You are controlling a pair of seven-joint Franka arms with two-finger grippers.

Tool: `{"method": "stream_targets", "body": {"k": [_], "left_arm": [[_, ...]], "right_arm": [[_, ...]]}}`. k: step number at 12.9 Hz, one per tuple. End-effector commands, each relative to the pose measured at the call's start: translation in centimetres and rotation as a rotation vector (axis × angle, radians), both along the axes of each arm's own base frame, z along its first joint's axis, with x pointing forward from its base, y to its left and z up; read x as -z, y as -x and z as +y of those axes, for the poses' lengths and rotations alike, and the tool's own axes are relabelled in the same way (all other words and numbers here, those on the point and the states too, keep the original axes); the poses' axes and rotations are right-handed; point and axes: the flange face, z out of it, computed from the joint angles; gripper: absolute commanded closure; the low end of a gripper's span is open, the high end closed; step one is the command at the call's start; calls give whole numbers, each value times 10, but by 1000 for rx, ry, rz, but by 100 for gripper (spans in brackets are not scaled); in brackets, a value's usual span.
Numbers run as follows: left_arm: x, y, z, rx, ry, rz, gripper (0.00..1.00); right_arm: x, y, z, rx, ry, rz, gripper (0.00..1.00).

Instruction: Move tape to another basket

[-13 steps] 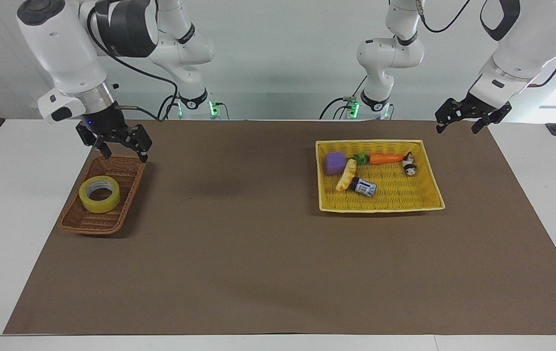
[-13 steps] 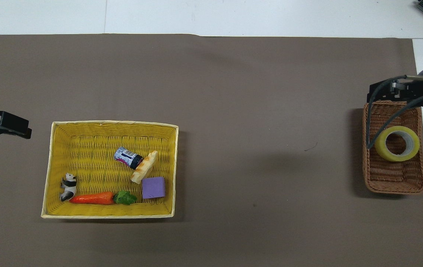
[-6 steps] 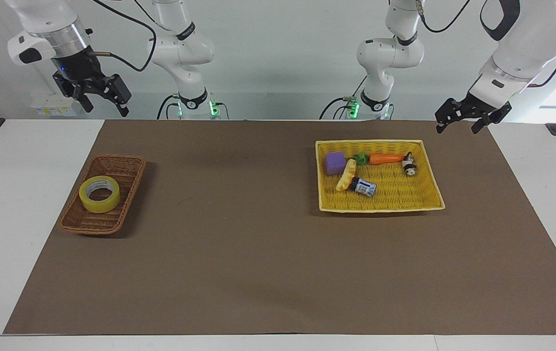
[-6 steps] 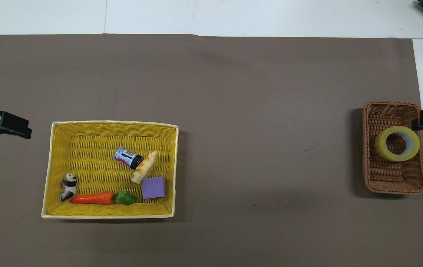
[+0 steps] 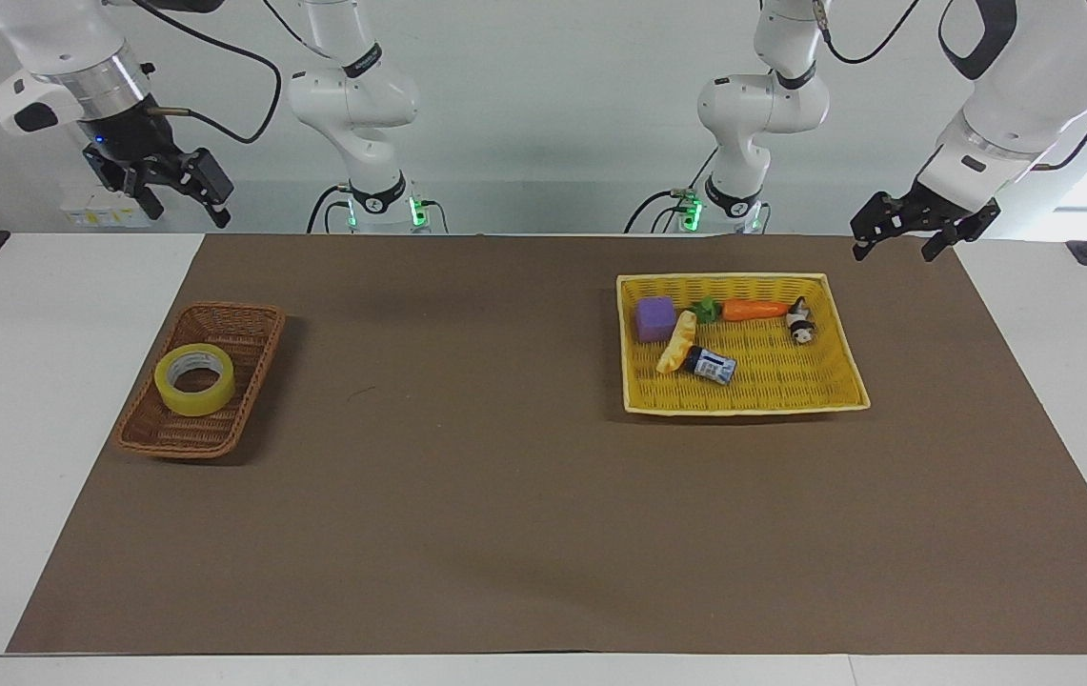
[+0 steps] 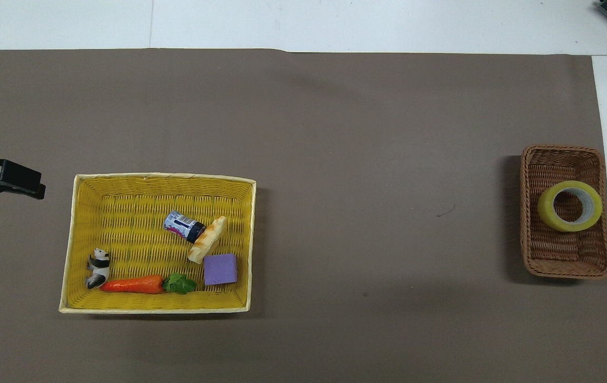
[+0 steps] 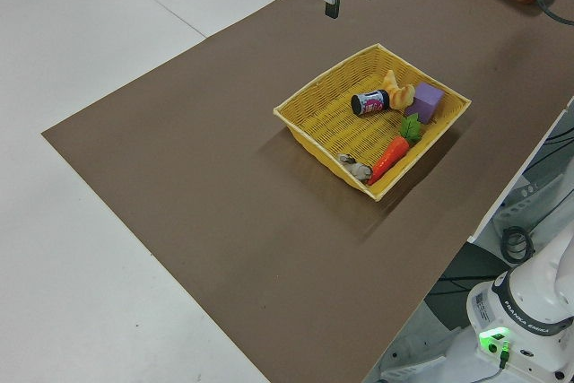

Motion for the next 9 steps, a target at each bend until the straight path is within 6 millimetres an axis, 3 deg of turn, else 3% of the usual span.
{"method": "stream_targets", "body": {"k": [1, 5, 9], "left_arm": [[-5, 0, 1, 9, -15, -1, 0], [-5, 0, 1, 11, -14, -1, 0], [-5, 0, 1, 11, -14, -1, 0]], "right_arm": [[-15, -10, 9, -27, -1, 7, 0], [-3, 9, 15, -46, 7, 15, 0], [-2, 9, 19, -111, 14, 7, 0]]}}
